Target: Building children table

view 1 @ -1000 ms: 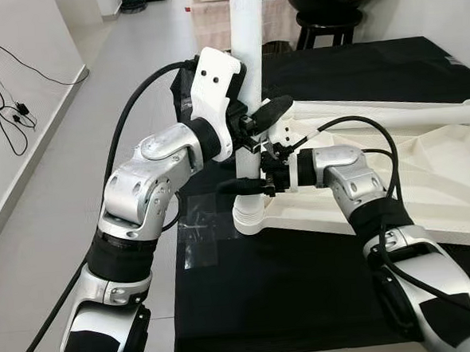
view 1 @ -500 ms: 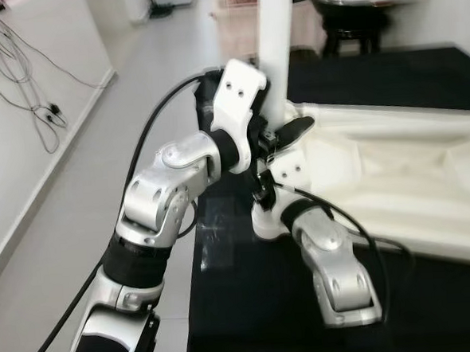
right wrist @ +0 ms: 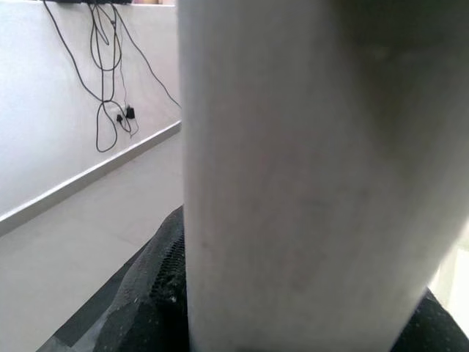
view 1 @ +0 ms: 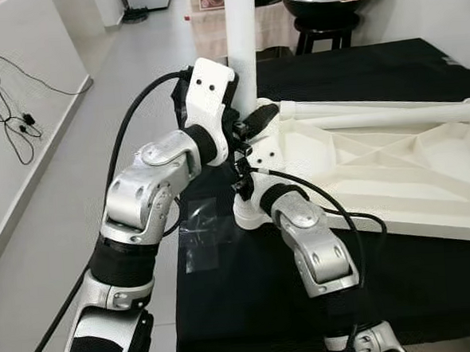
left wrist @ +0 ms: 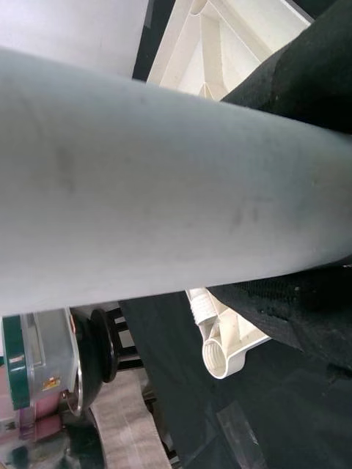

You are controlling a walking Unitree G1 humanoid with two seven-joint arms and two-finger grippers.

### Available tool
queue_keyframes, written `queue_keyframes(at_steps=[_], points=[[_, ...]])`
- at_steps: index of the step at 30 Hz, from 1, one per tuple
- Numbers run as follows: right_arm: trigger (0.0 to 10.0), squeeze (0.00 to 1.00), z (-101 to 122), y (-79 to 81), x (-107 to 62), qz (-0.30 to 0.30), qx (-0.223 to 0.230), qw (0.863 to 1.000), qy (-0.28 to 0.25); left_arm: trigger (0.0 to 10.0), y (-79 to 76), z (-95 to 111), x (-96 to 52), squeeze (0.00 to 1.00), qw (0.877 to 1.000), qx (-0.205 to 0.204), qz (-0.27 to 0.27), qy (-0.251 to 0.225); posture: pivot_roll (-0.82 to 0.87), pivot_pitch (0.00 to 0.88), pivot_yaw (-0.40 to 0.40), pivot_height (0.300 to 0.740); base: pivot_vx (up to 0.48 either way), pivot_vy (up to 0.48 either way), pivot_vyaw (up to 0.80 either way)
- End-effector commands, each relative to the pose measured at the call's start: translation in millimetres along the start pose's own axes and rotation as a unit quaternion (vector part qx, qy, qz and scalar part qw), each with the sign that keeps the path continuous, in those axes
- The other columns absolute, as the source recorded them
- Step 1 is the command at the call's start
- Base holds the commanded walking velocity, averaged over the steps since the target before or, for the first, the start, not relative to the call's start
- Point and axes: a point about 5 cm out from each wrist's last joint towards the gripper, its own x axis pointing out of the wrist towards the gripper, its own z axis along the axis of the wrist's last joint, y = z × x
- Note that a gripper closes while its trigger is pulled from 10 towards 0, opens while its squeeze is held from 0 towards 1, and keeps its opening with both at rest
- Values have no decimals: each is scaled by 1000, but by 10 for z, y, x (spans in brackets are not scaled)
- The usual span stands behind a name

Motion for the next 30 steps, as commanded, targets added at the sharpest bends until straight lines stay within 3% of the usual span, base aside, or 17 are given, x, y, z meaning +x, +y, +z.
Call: queue_keyframes(at_steps=[1,2,3,5,6,10,11,12,13,14,16,21,22,24,25,30], points=[[10000,0,-78,-6,37,-12,-16,999,27,0,-135,-77,67,0,999,-8,-41,17,38,104,32,740,0,0,0],[10000,0,-37,-13,71,3,-17,1000,16,0,-127,-73,69,0,999,-8,-39,16,37,100,31,740,0,0,0],[10000,129,43,-8,106,44,-17,999,-8,0,-120,-70,70,0,999,-8,-37,15,36,98,31,740,0,0,0],[10000,129,138,1,127,91,-18,995,-33,0,-114,-68,72,0,999,-8,-36,14,36,98,31,740,0,0,0],[10000,1000,187,-9,140,130,-14,990,-44,0,-114,-70,73,0,999,-7,-36,14,37,94,30,740,0,0,0],[10000,1000,239,-28,149,169,-8,984,-53,0,-114,-70,76,0,999,-7,-36,14,37,93,30,740,0,0,0],[10000,1000,304,-79,165,212,-3,975,-66,0,-116,-68,77,0,999,-7,-36,14,41,93,28,740,0,0,0],[10000,0,356,-138,189,272,-13,959,-71,0,-122,-67,77,0,999,-7,-37,13,45,92,26,740,0,0,0],[10000,0,400,-185,195,323,-25,943,-77,0,-128,-67,75,0,999,-7,-37,13,47,91,25,740,0,0,0],[10000,0,400,-185,195,323,-25,943,-77,0,-128,-67,75,0,999,-7,-37,13,47,91,25,740,0,0,0],[10000,0,413,-238,227,374,-41,924,-66,0,-135,-67,72,0,999,-7,-37,12,52,93,24,740,0,0,0],[10000,0,373,-246,318,398,-43,915,-49,0,-142,-62,62,0,999,-6,-36,12,65,101,21,740,0,0,0],[2078,0,354,-219,381,402,-36,914,-44,0,-143,-60,49,0,999,-5,-35,12,72,107,22,740,0,0,0],[2078,0,351,-204,391,405,-32,913,-45,0,-143,-59,44,0,999,-5,-35,13,72,107,22,740,0,0,0],[0,0,340,-173,402,426,-18,903,-47,0,-143,-60,35,0,999,-5,-34,14,79,113,20,740,0,0,0],[0,0,322,-154,414,445,-7,894,-46,0,-142,-55,30,0,999,-3,-32,15,85,121,12,740,0,0,0]])
